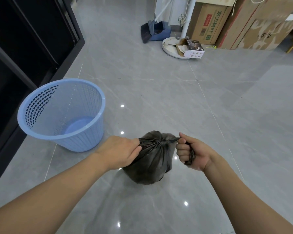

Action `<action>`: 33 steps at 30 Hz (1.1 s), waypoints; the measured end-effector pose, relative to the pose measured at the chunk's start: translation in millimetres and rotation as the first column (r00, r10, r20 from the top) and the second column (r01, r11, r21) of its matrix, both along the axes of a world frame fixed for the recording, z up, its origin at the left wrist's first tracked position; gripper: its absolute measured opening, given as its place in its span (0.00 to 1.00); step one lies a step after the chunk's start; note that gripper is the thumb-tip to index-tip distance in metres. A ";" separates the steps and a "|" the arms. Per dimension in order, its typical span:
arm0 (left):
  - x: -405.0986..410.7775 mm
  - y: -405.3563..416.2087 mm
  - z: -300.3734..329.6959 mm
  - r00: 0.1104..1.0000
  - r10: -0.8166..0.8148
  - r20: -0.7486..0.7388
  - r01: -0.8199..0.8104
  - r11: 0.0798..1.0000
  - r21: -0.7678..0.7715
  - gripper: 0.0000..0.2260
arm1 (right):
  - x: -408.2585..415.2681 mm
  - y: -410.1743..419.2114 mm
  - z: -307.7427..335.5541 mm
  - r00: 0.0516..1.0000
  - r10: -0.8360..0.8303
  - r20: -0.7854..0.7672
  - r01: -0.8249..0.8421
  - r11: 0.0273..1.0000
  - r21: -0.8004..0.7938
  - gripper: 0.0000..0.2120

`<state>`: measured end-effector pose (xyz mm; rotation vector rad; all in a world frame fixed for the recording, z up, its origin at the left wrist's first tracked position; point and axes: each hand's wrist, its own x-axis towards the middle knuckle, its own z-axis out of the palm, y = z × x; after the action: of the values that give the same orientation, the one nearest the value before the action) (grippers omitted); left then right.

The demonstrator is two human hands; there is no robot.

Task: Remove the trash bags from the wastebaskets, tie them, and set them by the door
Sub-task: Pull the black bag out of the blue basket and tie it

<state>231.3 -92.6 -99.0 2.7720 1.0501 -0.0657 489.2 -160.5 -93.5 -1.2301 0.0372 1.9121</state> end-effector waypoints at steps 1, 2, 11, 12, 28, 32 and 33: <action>-1.1 -0.8 -0.8 1.000 -0.011 0.002 0.011 1.000 -0.005 0.13 | 0.0 1.7 0.0 0.993 -0.111 -0.027 0.111 0.994 0.005 0.18; -2.5 -0.6 -1.8 1.000 -0.030 0.002 0.030 1.000 -0.006 0.11 | -0.2 4.2 -0.1 0.973 -0.227 -0.049 0.228 0.974 0.009 0.18; 17.4 -12.6 -10.7 0.931 -0.344 0.120 0.312 0.923 0.225 0.08 | -27.1 13.5 1.5 0.766 -0.617 0.183 0.578 0.784 0.225 0.13; 19.6 -12.4 -8.7 0.925 -0.355 0.136 0.317 0.918 0.237 0.08 | -29.5 12.0 -0.6 0.783 -0.569 0.253 0.506 0.818 0.274 0.14; 7.1 -2.1 -15.7 0.950 -0.226 0.218 0.199 0.970 0.140 0.03 | -47.2 1.2 -31.8 0.646 0.143 0.750 -0.360 0.923 0.133 0.13; -4.2 7.0 -21.6 0.982 -0.015 0.190 0.020 0.999 -0.027 0.11 | -47.6 1.0 -26.8 0.477 0.236 0.847 -0.473 0.881 0.021 0.13; -5.2 8.2 -23.3 0.985 0.031 0.170 -0.017 0.996 -0.085 0.12 | -46.6 1.7 -25.6 0.416 0.239 0.877 -0.520 0.854 0.014 0.10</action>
<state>226.1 -84.4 -122.3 2.6350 1.0126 0.1273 442.6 -158.9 -119.1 -1.9675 -1.1302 1.3354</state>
